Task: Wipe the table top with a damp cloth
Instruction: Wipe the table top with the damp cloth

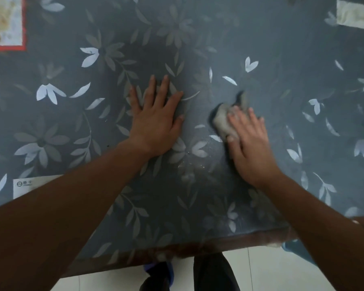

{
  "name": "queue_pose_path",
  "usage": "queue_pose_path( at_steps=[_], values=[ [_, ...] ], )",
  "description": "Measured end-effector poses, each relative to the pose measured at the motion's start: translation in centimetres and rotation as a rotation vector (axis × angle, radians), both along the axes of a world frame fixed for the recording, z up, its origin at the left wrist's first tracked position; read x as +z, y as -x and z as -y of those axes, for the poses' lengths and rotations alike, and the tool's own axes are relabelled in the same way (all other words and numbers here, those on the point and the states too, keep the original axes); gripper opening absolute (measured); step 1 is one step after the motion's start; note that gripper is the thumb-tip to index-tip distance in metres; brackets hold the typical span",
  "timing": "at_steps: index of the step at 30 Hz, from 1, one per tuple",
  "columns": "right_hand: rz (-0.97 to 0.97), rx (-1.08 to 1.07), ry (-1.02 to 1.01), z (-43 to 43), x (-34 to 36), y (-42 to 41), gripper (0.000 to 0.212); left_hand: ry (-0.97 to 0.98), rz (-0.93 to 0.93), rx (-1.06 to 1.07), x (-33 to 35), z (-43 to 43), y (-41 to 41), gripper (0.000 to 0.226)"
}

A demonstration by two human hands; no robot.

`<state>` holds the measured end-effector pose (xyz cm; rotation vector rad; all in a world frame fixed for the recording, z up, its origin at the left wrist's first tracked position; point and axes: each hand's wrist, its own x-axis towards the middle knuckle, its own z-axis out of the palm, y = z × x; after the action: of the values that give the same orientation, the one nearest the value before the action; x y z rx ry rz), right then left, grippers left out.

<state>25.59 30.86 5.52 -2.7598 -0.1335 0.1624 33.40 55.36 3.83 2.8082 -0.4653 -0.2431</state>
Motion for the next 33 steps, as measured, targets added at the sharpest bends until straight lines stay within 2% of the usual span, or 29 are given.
queue_pose_path(
  at_steps=[2,3,7,9,11,14,16,18,22,24,28,30,33],
  values=[
    [0.007,-0.178,-0.021,-0.6,0.2,0.1,0.054,0.002,0.006,-0.006,0.0,0.0,0.1,0.06],
    [0.016,-0.193,0.006,-1.7,0.2,0.8,0.054,0.007,0.005,-0.007,0.1,0.0,0.2,0.059],
    [0.036,0.112,0.102,-6.3,-0.3,5.5,0.054,0.166,-0.007,-0.026,1.4,-0.5,0.5,0.054],
    [0.028,0.183,0.106,-5.9,-0.4,5.3,0.054,0.219,0.022,-0.046,2.1,-1.4,1.4,0.051],
    [0.044,0.125,0.111,-4.6,-0.4,3.6,0.053,0.176,0.05,-0.046,2.5,-2.6,3.3,0.05],
    [0.017,-0.122,0.028,-2.4,0.0,0.9,0.054,0.061,0.015,-0.021,2.2,-4.3,6.7,0.053],
    [0.022,-0.215,0.018,-3.1,0.1,1.0,0.055,0.004,0.003,-0.014,1.8,-5.1,8.3,0.054],
    [0.046,-0.17,0.043,-4.9,0.0,2.8,0.054,-0.024,0.009,-0.022,1.3,-5.6,9.4,0.057],
    [0.026,0.158,0.064,-5.9,-0.1,6.0,0.052,-0.018,0.021,-0.054,0.8,-5.9,9.6,0.058],
    [0.009,0.096,0.017,-4.7,0.2,5.8,0.051,-0.006,0.022,-0.052,0.9,-6.0,9.6,0.059],
    [-0.005,-0.177,-0.023,-4.2,0.7,7.2,0.053,0.08,-0.004,-0.068,1.4,-7.2,9.4,0.058],
    [0.011,-0.154,0.013,-6.2,0.6,9.0,0.053,0.117,0.017,-0.079,1.4,-8.3,9.7,0.056],
    [0.026,0.006,0.068,-9.7,0.0,11.2,0.053,0.009,0.049,-0.055,1.0,-9.1,11.1,0.055]
  ],
)
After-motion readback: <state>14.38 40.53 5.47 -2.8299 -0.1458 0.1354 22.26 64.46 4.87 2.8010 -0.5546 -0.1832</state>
